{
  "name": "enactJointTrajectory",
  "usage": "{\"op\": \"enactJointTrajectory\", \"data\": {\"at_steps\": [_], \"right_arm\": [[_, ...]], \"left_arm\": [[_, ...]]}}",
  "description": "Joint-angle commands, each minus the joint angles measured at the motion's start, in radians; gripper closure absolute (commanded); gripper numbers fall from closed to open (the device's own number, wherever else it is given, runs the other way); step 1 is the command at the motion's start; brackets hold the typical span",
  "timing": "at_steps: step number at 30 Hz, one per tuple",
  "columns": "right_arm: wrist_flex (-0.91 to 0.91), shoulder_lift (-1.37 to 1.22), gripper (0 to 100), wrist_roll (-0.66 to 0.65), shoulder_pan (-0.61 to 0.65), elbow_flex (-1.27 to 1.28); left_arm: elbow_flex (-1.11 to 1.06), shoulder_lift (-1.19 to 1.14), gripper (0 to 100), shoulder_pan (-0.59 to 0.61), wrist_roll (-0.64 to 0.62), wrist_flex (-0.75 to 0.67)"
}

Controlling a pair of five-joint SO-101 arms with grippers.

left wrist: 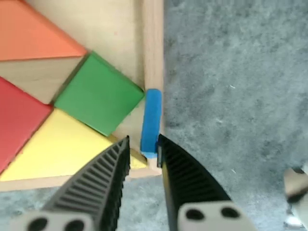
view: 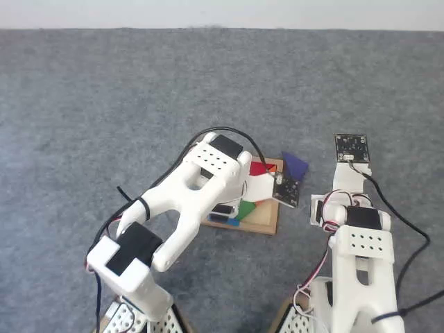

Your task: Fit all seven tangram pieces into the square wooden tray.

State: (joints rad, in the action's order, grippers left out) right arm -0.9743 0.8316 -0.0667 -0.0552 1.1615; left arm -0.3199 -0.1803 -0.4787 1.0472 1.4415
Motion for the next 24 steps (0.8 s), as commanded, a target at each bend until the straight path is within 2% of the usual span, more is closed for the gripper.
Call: {"op": "enactJointTrajectory", "data": {"at_steps": [1,8,13,16,20,24], "right_arm": [[0.007,0.036,87.6,-0.012,0.016,-0.005],[0.007,0.036,87.6,-0.012,0.036,-0.005],[0.008,0.036,87.6,-0.012,0.036,-0.005],[0.01,0.036,87.6,-0.012,0.036,-0.005],[0.008,0.036,87.6,-0.012,0.036,-0.005],[0.007,0.036,87.6,-0.012,0.036,-0.005]], "left_arm": [[0.016,0.005,91,0.021,-0.043,-0.057],[0.067,0.005,91,0.091,-0.044,-0.049],[0.073,0.015,91,0.068,-0.058,-0.031],[0.11,0.015,91,0.014,-0.173,-0.032],[0.108,0.003,91,-0.055,-0.267,-0.063],[0.068,-0.048,91,-0.048,-0.325,-0.132]]}}
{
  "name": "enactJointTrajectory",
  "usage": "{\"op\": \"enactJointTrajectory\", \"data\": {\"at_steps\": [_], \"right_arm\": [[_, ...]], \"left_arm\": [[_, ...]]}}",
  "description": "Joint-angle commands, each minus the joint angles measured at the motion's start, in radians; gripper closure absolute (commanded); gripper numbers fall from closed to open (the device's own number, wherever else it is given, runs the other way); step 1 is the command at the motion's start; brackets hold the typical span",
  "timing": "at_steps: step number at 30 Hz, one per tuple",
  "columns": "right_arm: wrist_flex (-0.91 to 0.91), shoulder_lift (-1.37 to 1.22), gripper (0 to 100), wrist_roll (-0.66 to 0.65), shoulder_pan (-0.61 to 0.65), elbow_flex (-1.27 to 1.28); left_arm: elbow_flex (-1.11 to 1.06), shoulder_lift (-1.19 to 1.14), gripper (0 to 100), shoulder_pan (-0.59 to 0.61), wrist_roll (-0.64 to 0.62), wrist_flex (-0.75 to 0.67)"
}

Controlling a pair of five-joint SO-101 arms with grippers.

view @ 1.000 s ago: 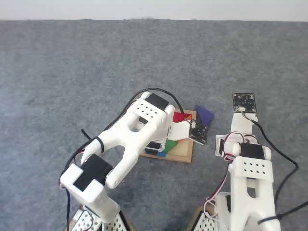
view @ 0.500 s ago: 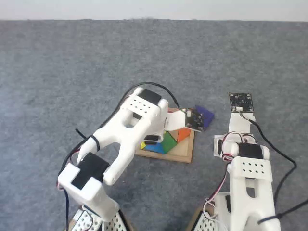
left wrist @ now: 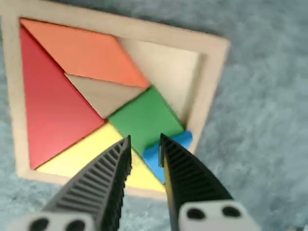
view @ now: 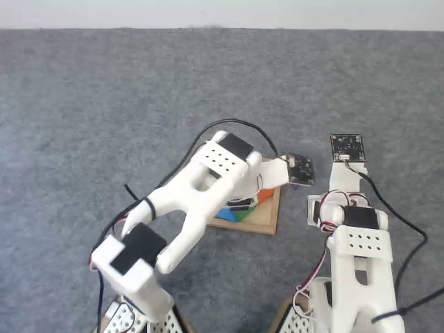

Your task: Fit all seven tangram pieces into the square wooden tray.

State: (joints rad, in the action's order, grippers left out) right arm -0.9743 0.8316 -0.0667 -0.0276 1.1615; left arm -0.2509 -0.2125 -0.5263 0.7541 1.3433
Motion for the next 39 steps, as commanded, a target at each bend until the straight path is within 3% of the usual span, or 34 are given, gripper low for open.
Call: {"op": "enactJointTrajectory", "data": {"at_steps": [1,9,26,29,33,39], "right_arm": [[0.007,0.036,87.6,-0.014,0.008,-0.005],[0.007,0.036,87.6,-0.014,0.01,-0.005],[0.01,0.036,87.6,-0.014,0.01,0.002],[0.01,0.036,87.6,-0.015,0.01,0.002],[-0.022,0.036,87.6,-0.083,0.01,-0.003],[-0.107,-0.047,87.2,-0.212,0.022,-0.173]], "left_arm": [[-0.002,-0.04,91,0.006,-0.032,-0.035],[-0.007,-0.051,91,0.052,0.028,-0.003],[-0.031,0.074,91,0.054,0.006,0.025],[-0.021,0.147,91,0.052,-0.114,0.018],[0.008,0.276,91,0.107,-0.428,0.018],[-0.021,0.328,91,0.499,-0.77,-0.012]]}}
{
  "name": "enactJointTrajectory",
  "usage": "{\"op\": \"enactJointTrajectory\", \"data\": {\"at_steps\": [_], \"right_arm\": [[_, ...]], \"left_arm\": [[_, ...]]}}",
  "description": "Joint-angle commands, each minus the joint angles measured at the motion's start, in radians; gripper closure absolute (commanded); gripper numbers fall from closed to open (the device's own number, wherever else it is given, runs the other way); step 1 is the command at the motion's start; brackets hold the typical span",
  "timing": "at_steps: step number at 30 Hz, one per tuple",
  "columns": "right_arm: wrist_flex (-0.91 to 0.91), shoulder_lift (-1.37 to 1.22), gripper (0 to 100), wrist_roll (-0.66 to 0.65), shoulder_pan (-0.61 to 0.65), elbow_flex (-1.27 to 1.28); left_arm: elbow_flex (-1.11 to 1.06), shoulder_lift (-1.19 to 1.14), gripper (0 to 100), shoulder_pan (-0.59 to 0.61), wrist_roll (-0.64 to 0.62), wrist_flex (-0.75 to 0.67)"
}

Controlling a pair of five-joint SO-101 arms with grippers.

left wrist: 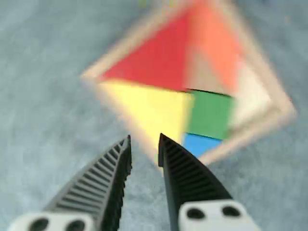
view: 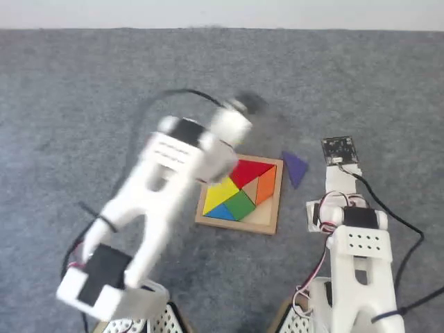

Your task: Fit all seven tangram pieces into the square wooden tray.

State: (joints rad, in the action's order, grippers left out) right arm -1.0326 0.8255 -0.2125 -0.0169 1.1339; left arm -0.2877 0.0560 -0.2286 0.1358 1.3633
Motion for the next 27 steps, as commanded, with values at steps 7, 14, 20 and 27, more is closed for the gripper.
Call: {"op": "enactJointTrajectory", "data": {"at_steps": [7,14,20,27], "right_arm": [[-0.222,-0.407,87.2,-0.078,0.016,-0.617],[-0.375,-0.756,80.1,-0.147,0.183,-0.928],[-0.291,-0.955,69.9,-0.117,0.225,-1.043],[-0.197,-1.082,69.7,-0.264,0.228,-1.048]], "left_arm": [[-0.153,0.061,91,0.476,-0.189,-0.232],[-0.236,0.063,91,0.491,-0.226,-0.364],[-0.243,0.061,91,0.489,-0.226,-0.367],[-0.245,0.061,91,0.491,-0.227,-0.368]]}}
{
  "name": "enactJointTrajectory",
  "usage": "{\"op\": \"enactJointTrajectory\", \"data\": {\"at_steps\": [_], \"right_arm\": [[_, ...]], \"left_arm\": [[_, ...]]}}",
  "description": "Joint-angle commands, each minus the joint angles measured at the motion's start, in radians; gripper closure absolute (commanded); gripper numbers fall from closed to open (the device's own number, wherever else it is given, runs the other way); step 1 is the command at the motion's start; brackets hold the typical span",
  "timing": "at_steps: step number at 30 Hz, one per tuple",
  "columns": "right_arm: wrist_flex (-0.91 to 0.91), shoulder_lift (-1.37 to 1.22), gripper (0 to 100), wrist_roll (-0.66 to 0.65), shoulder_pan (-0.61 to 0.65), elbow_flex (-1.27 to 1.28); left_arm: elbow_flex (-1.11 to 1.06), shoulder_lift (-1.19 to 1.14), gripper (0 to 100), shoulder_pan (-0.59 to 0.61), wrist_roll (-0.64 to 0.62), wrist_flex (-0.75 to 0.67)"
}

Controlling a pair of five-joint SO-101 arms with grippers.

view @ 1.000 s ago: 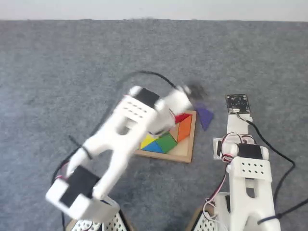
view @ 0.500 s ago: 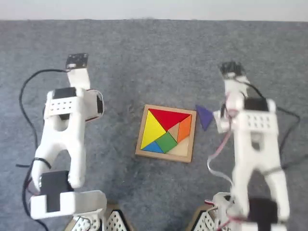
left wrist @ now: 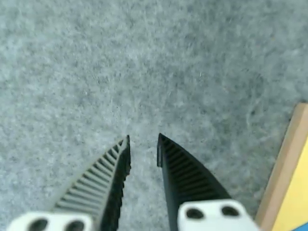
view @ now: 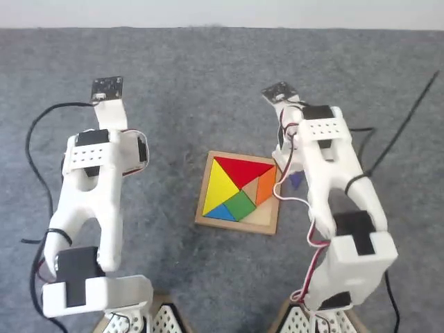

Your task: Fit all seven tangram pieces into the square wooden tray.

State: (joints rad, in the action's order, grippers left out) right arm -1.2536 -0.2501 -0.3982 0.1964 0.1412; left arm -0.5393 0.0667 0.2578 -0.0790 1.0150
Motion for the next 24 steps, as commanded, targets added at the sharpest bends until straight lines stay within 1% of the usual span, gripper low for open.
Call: {"op": "enactJointTrajectory", "data": {"at_steps": [1,5,9,14,17,21,24], "right_arm": [[0.025,-0.015,69.7,-0.095,0.015,-0.055],[0.031,-0.038,69.7,-0.155,0.005,-0.054],[0.099,-0.048,69.7,-0.204,0.005,-0.011],[0.154,-0.113,69.7,-0.206,-0.022,-0.015],[0.15,-0.168,69.8,-0.206,-0.033,-0.038],[0.124,-0.18,69.9,-0.195,-0.058,-0.055],[0.104,-0.185,69.9,-0.161,-0.074,-0.052]], "left_arm": [[0.007,0.051,91,0.005,-0.012,-0.02],[0.007,0.051,91,0.003,-0.014,-0.02],[0.007,0.051,91,0.002,-0.015,-0.021],[0.007,0.051,91,0.0,-0.014,-0.021],[0.008,0.051,91,-0.002,-0.014,-0.021],[0.008,0.051,91,-0.002,-0.015,-0.021],[0.008,0.051,91,-0.002,-0.015,-0.021]]}}
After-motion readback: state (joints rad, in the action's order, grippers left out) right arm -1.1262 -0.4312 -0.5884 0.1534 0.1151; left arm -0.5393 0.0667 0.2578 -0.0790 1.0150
